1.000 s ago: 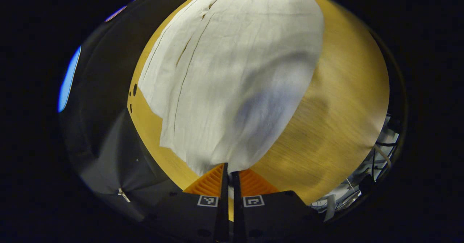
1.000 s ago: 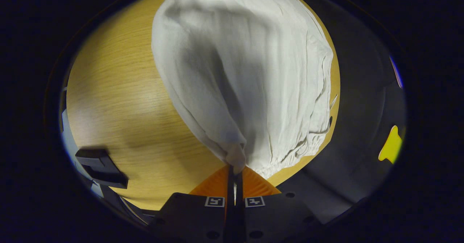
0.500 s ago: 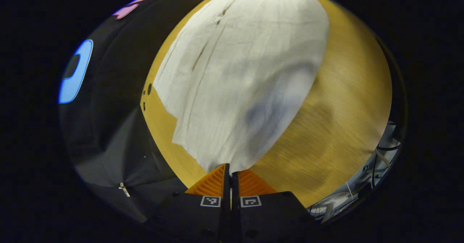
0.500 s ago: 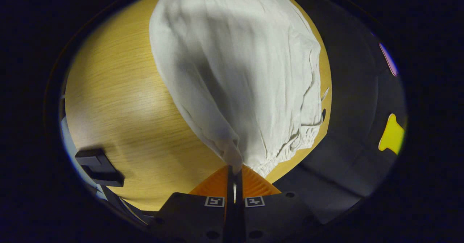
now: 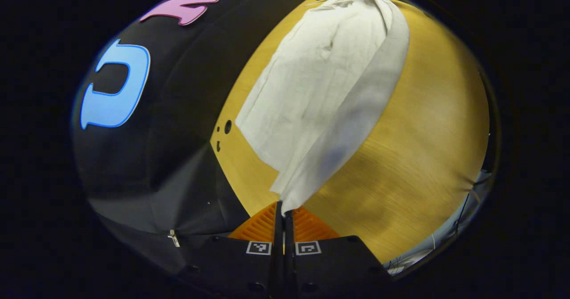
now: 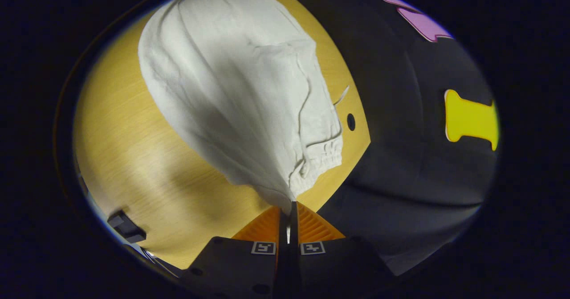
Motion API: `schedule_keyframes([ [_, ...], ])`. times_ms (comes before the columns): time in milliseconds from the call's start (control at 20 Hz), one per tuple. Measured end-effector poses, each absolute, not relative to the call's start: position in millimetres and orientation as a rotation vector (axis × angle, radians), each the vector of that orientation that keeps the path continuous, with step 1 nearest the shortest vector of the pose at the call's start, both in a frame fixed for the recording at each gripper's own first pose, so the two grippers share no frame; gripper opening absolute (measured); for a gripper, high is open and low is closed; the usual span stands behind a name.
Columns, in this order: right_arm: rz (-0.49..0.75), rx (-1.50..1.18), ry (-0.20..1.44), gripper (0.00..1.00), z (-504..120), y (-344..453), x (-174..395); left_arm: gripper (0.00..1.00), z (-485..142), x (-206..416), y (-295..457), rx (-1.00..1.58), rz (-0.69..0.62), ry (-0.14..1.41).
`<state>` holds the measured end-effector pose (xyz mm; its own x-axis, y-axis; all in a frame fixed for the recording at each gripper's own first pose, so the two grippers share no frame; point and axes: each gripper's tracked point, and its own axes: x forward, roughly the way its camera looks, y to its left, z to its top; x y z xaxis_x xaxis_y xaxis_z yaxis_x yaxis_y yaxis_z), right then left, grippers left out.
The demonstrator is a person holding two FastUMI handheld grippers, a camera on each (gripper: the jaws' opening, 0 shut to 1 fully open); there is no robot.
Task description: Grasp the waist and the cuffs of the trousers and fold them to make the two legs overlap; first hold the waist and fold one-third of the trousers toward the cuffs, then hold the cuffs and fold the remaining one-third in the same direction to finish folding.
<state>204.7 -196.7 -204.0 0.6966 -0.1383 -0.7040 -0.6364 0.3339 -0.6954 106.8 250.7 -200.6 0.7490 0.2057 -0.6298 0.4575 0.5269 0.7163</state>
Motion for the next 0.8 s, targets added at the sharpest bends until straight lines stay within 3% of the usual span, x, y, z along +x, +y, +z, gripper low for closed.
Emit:
schedule_keyframes([
  [450, 0.176, -0.756, 0.727, 0.05, -139, -167, 280, 0.05, -123, 230, 242, 0.745, -0.073, 0.592],
  [800, 0.063, -0.486, 0.675, 0.05, -146, -149, 366, 0.05, -150, 322, 238, 0.419, -0.01, 0.6],
])
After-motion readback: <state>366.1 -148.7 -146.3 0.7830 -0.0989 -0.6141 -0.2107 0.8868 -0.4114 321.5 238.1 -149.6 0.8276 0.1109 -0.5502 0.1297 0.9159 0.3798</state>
